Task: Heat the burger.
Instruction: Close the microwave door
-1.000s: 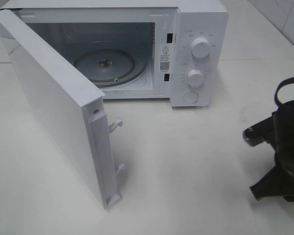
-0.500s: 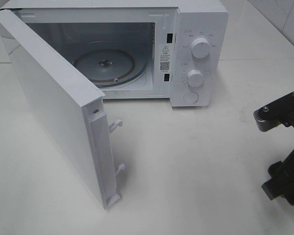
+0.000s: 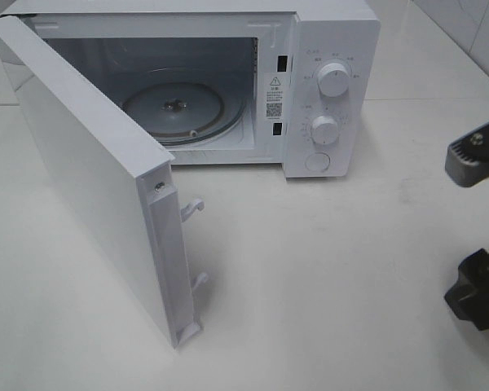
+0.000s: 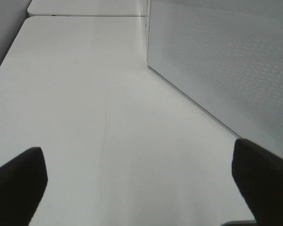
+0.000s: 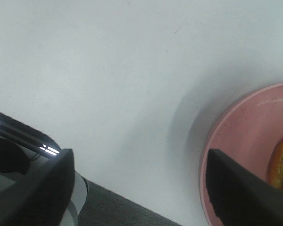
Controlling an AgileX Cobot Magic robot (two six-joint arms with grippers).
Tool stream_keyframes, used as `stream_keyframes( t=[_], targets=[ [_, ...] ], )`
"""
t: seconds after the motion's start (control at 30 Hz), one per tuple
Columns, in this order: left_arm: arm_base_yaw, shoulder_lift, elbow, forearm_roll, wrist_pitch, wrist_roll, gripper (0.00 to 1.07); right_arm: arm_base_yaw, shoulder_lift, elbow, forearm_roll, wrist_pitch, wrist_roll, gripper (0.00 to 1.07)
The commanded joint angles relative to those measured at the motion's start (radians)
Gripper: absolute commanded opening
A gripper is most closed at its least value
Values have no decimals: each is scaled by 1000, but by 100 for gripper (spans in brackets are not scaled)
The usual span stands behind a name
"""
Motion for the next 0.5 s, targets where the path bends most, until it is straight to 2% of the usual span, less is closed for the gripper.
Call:
stream_keyframes(
  t=[0.03,0.13,0.2,0.4,0.5],
  targets=[
    [1,-17,0,-2,-6,-1,100,-1,-82,-59,52,100,-60,75],
    [1,-17,0,-2,-6,-1,100,-1,-102,-68,66,116,-67,75],
    [1,-17,0,-2,-6,-1,100,-1,-181,-76,115,157,-99,75],
    [1,-17,0,-2,-6,-1,100,-4,-327,-75,117,183,-103,75],
    [1,-17,0,-2,-6,-1,100,-6,-343,-75,119,186,-103,75]
  ],
)
